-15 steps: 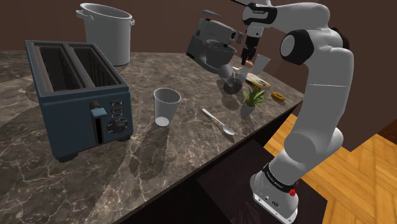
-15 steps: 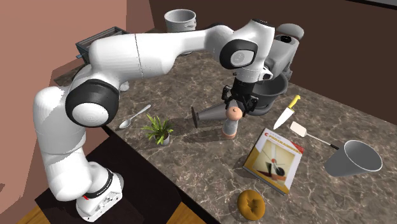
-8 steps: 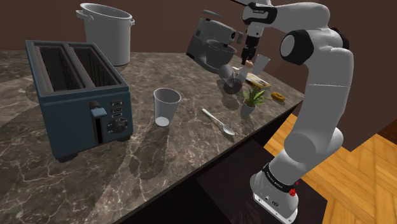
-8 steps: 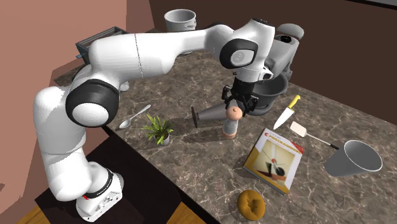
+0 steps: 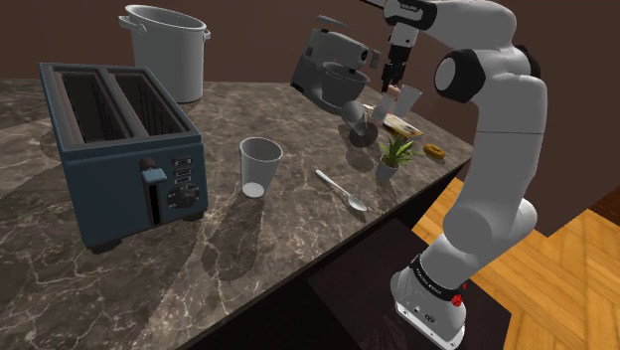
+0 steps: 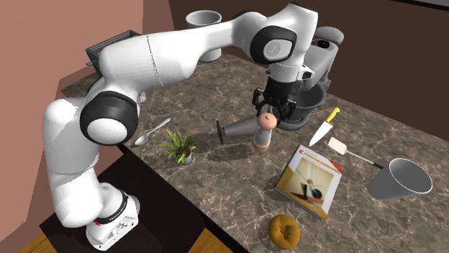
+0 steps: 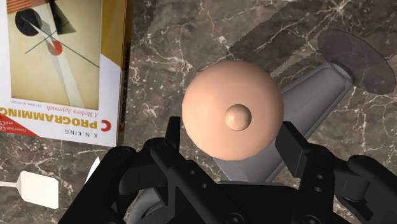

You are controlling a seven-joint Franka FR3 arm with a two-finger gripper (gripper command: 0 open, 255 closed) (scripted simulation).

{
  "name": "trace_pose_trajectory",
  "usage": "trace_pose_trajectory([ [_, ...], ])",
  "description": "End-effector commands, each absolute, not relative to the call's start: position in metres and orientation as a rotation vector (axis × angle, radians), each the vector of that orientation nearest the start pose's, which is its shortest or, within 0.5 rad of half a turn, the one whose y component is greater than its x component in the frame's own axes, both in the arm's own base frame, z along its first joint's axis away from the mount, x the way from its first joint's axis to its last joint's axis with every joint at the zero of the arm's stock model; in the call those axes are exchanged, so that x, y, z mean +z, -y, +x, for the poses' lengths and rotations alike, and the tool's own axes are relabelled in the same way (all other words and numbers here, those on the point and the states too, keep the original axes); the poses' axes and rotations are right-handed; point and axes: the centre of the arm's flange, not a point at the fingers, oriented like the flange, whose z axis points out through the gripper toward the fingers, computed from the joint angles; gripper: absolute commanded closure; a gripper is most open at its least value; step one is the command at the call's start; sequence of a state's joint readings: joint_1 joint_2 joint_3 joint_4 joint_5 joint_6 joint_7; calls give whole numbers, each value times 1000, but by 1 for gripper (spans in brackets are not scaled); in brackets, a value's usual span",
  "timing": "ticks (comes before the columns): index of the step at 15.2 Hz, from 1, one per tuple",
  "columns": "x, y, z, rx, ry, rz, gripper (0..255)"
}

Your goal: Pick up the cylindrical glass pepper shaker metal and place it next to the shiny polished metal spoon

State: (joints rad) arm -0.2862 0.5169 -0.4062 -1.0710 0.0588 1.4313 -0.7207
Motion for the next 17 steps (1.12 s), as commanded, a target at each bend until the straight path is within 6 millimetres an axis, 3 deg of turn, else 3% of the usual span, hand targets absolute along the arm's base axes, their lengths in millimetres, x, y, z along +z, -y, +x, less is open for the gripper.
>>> trace_pose_trajectory([
  [1, 553, 366, 570, 287, 109, -3157, 255],
  [8, 586, 366, 570, 287, 109, -3157, 255],
  [17, 635, 274, 514, 287, 109, -3157, 255],
])
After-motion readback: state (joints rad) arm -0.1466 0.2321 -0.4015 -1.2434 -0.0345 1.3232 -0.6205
